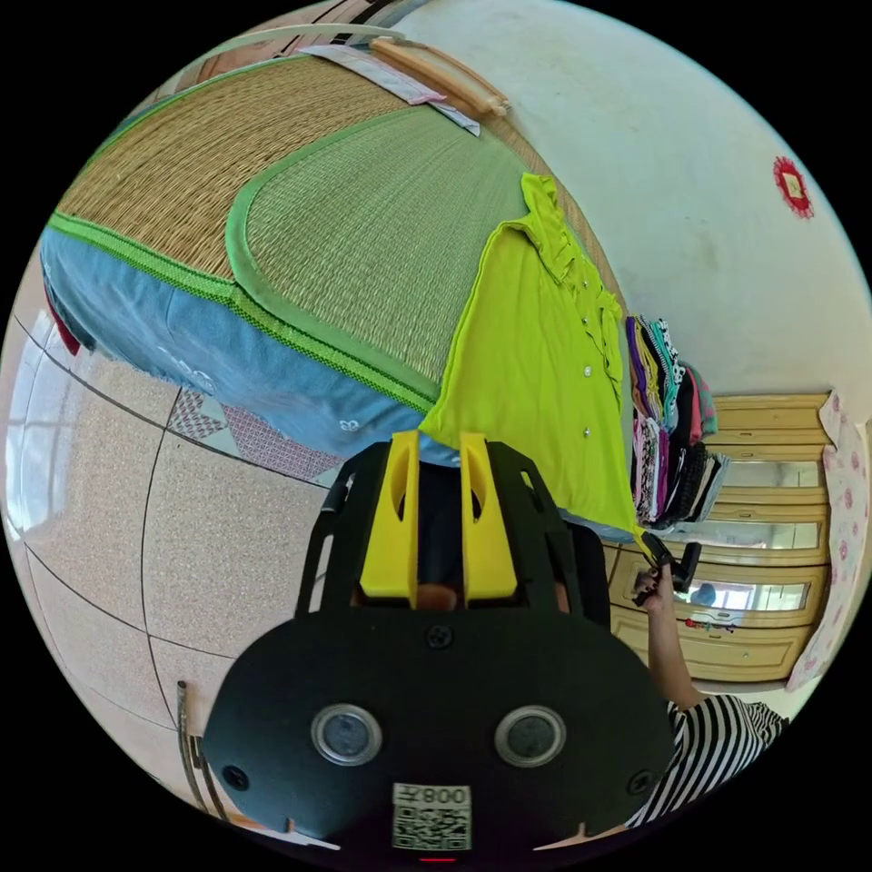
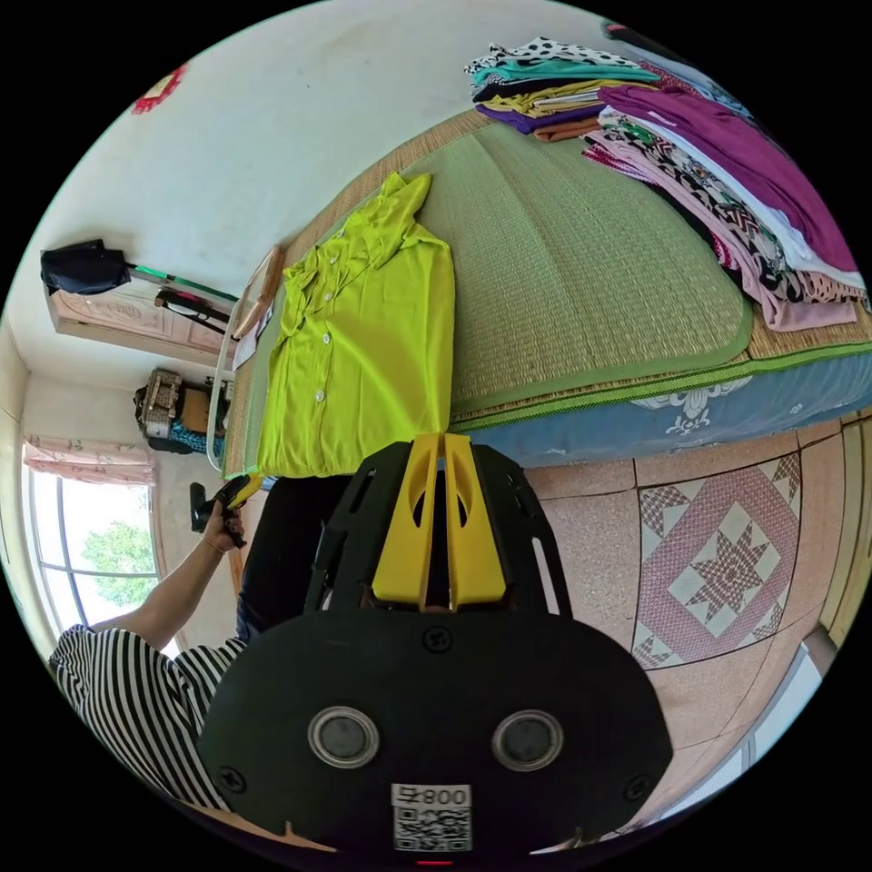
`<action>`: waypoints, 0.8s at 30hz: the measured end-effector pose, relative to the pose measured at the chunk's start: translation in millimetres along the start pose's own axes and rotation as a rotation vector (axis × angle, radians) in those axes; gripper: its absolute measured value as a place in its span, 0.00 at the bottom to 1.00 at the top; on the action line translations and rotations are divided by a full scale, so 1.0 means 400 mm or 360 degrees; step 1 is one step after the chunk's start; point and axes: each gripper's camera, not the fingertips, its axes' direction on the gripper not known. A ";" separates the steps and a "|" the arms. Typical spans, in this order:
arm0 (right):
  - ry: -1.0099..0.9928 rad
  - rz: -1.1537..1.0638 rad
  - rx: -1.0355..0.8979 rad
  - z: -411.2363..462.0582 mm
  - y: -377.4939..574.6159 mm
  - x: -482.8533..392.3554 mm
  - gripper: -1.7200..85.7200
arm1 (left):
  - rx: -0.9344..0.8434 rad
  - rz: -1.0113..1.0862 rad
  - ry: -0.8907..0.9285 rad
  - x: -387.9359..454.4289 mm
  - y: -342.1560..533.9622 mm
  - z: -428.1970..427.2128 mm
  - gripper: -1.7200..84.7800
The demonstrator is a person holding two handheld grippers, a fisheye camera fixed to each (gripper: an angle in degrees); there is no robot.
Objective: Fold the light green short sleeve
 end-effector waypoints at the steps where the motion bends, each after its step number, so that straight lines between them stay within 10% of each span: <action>1: 0.0003 0.0002 -0.0001 0.001 0.001 0.002 0.03 | 0.0004 -0.0031 0.0034 -0.015 -0.003 0.009 0.11; 24: -0.0172 -0.0008 0.0076 -0.078 0.153 0.099 0.03 | 0.0153 -0.0120 0.0601 -0.230 0.200 -0.017 0.04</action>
